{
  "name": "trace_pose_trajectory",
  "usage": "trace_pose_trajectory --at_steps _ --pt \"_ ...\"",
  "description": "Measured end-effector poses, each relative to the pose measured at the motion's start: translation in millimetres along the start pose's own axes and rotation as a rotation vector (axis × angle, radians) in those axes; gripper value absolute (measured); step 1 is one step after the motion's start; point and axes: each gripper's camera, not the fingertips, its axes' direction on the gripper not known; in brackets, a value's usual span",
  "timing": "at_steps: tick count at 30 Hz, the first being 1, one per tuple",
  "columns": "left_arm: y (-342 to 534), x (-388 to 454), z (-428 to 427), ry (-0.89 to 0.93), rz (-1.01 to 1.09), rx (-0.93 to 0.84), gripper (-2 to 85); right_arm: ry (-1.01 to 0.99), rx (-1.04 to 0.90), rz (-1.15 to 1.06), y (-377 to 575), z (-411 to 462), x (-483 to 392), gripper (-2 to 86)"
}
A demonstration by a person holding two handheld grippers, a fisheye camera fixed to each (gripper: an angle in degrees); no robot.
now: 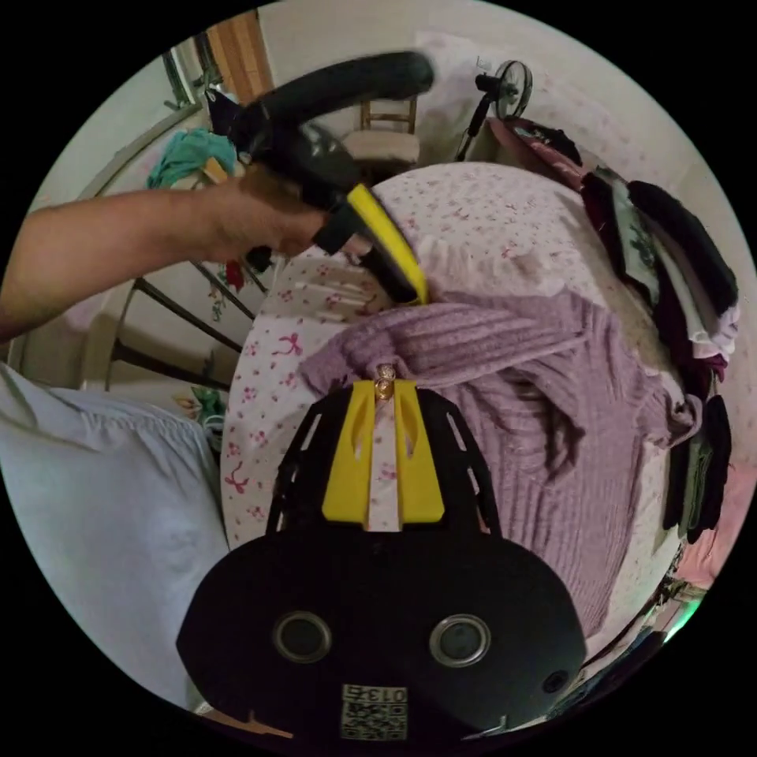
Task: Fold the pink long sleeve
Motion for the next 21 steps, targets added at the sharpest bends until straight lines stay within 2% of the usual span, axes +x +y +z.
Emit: trace_pose_trajectory --at_steps 4,7,12,17,21 --pt "3 -8 3 0.042 -0.012 0.013 -0.4 0.042 0.182 0.126 13 -52 71 2.3" --pt "4 -12 4 0.057 -0.026 0.019 -0.4 0.080 0.352 0.331 40 -104 154 1.7" --pt "1 -14 7 0.059 -0.027 0.009 -0.3 0.077 0.645 0.908 133 -159 301 1.1" --pt "-3 -21 10 0.088 -0.045 0.005 -0.3 0.044 0.668 1.089 181 -149 373 1.0" --pt "-3 -26 7 0.108 -0.087 0.020 -0.3 -0.028 0.411 1.089 187 -102 420 1.7"
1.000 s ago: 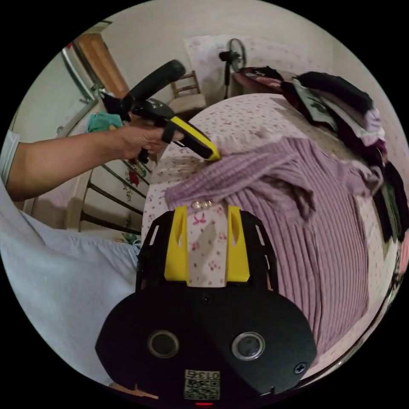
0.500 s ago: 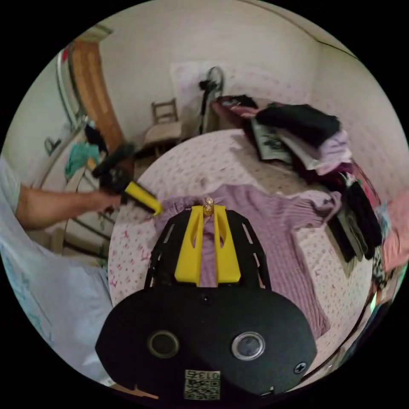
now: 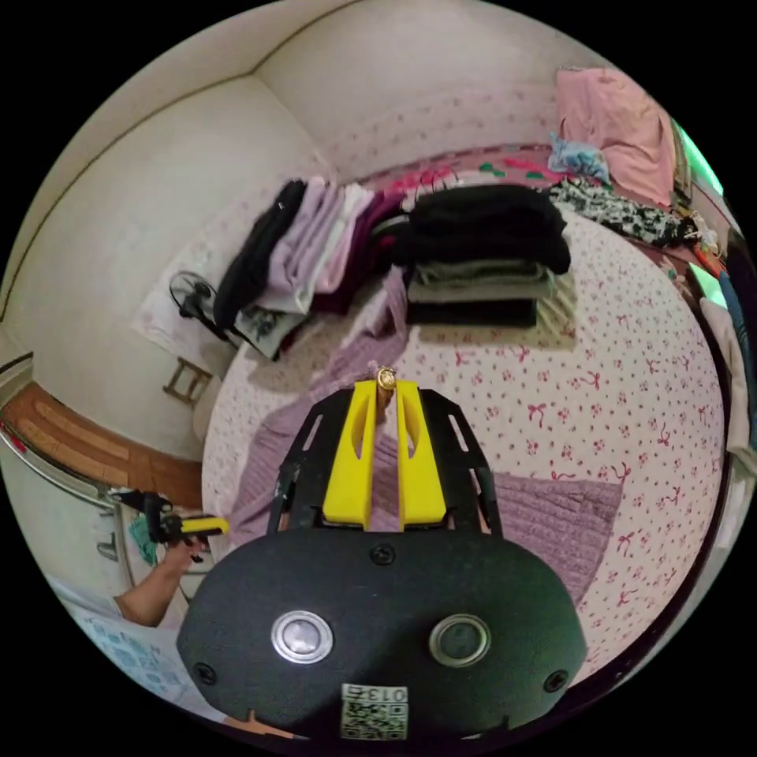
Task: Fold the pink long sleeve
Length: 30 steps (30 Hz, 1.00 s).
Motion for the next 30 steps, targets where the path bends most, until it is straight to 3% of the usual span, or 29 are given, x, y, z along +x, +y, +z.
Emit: trace_pose_trajectory --at_steps 3,8,13,16,20,24,28,30 --pt "-1 5 -15 -0.035 -0.030 0.044 -0.3 0.080 -0.156 -0.010 -7 35 19 2.7" --pt "-18 30 -42 -0.080 0.021 0.160 -0.2 0.207 -0.129 0.038 -21 39 41 5.2" --pt "-57 58 -5 0.000 0.151 0.088 0.0 0.247 -0.089 0.089 -35 26 57 7.3" --pt "-80 73 19 -0.043 0.191 0.046 0.8 0.230 -0.110 -0.052 -45 35 38 9.0" --pt "-102 65 41 -0.065 0.131 0.016 5.1 0.223 -0.248 -0.173 -56 73 15 10.0" --pt "-112 62 68 -0.101 0.120 -0.077 3.3 0.196 -0.460 -0.212 -58 113 13 5.0" --pt "-114 63 71 -0.140 0.111 -0.052 1.1 0.375 -0.308 -0.393 -61 93 -17 4.0" --pt "-113 63 71 -0.150 0.112 -0.038 0.7 0.458 -0.050 -0.533 -51 55 -40 3.7"
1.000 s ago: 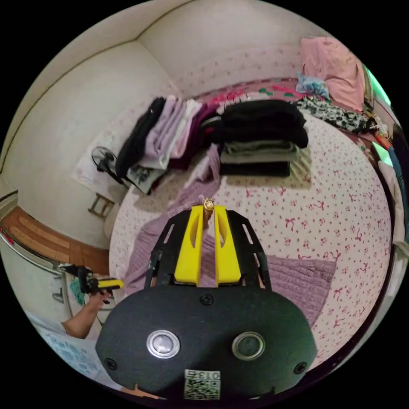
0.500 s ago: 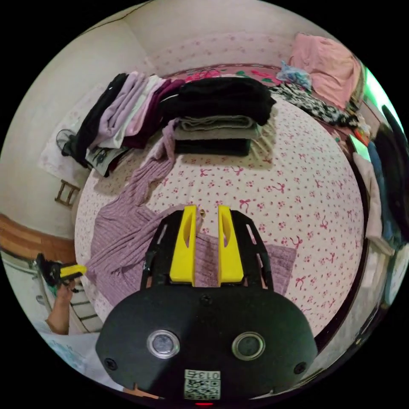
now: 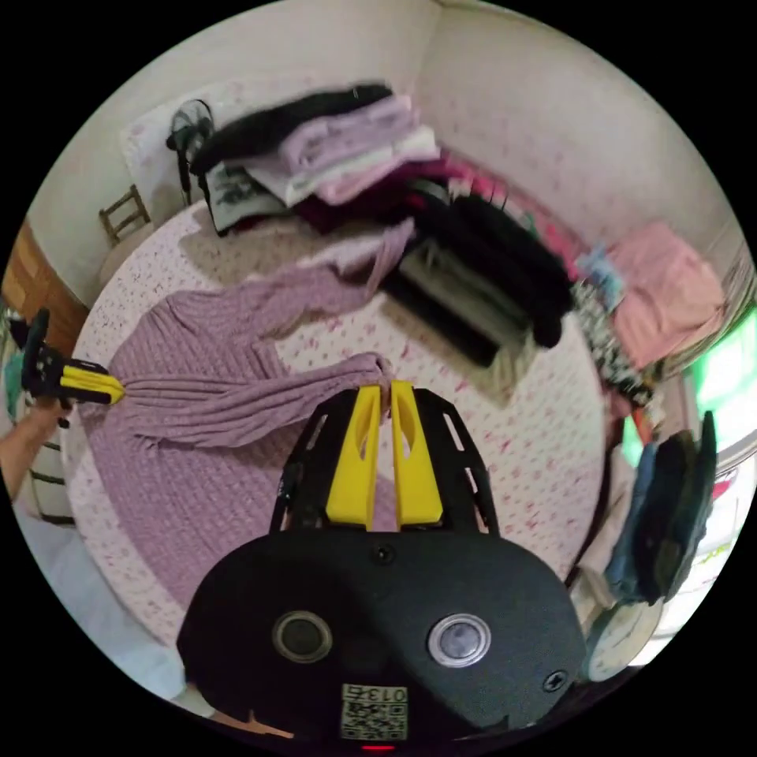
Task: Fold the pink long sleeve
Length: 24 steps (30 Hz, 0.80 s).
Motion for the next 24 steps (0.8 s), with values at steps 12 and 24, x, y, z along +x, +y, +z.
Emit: trace_pose_trajectory --at_steps 12,24 --pt "11 -29 -5 0.146 -0.135 0.114 0.1 0.041 -0.312 0.110 69 21 38 3.4" --pt "-19 33 18 0.068 0.123 0.052 0.5 -0.274 -0.254 0.256 32 29 50 9.8"
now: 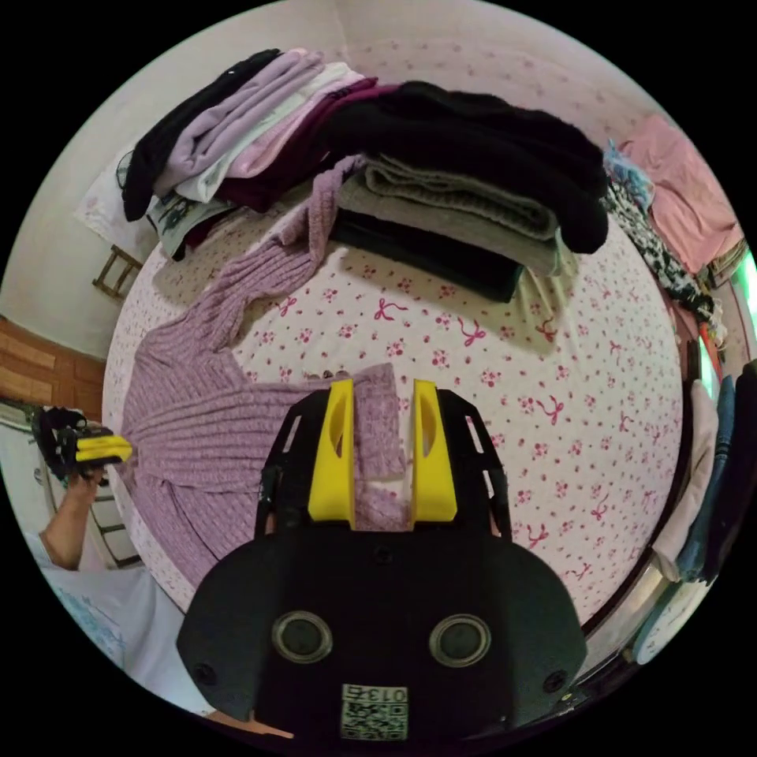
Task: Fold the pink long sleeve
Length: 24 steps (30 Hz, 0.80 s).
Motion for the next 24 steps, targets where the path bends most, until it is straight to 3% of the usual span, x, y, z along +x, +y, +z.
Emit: trace_pose_trajectory --at_steps 4,7,16,20,24 --pt "-1 18 33 -0.050 0.045 -0.116 1.0 -0.002 -0.025 0.021 7 2 0 3.8" --pt "-1 21 37 -0.059 0.031 -0.107 1.1 0.008 -0.011 -0.026 16 -17 -10 2.0" --pt "4 21 44 -0.039 -0.043 -0.099 0.8 -0.112 0.621 -0.344 132 -204 -72 1.0" --pt "13 21 46 -0.025 -0.090 -0.071 0.6 0.120 0.670 -0.503 242 -235 -111 0.8" --pt "21 23 48 -0.013 -0.111 -0.048 0.5 0.366 0.478 -0.424 339 -199 -124 0.9"
